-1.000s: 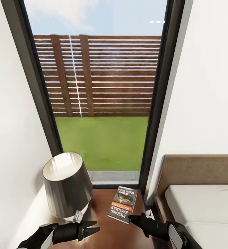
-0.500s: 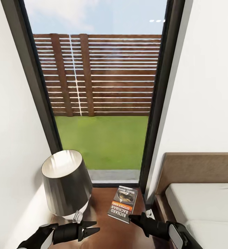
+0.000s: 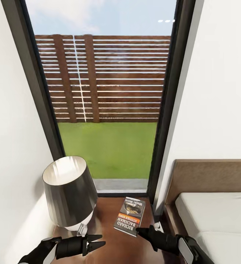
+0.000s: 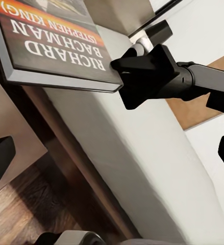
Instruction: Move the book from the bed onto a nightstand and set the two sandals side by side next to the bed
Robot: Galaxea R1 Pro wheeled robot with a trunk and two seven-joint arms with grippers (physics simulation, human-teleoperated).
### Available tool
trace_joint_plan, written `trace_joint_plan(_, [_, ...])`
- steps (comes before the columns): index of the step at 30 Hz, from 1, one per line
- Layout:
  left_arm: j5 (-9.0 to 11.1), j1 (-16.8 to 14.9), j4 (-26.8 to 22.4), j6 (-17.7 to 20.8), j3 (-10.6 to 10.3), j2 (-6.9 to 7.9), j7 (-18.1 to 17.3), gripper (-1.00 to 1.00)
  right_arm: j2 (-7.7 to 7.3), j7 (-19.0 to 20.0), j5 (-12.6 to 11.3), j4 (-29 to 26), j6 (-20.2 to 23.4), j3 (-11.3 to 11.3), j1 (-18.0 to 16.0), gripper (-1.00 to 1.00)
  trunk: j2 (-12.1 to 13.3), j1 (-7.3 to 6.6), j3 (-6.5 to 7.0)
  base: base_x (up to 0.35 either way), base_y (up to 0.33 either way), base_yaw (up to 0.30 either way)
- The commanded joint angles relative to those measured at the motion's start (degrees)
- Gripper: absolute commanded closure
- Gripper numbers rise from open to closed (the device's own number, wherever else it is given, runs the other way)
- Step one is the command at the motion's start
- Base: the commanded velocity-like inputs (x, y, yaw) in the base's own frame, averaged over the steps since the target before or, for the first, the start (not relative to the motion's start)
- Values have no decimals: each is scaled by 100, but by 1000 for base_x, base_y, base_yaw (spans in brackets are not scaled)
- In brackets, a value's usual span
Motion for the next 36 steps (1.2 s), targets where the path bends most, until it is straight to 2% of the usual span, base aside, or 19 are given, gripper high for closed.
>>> trace_joint_plan(1, [46,-3,-2,63,-37,5,-14,-100,2,10,-10,1,33,-20,-4,100,-45,22,-24,0,0,0])
trace_joint_plan(36, [55,5,16,75,-37,-4,-25,-100,20,36,43,-16,-27,-3,-2,100,-1448,791,-653,0,0,0])
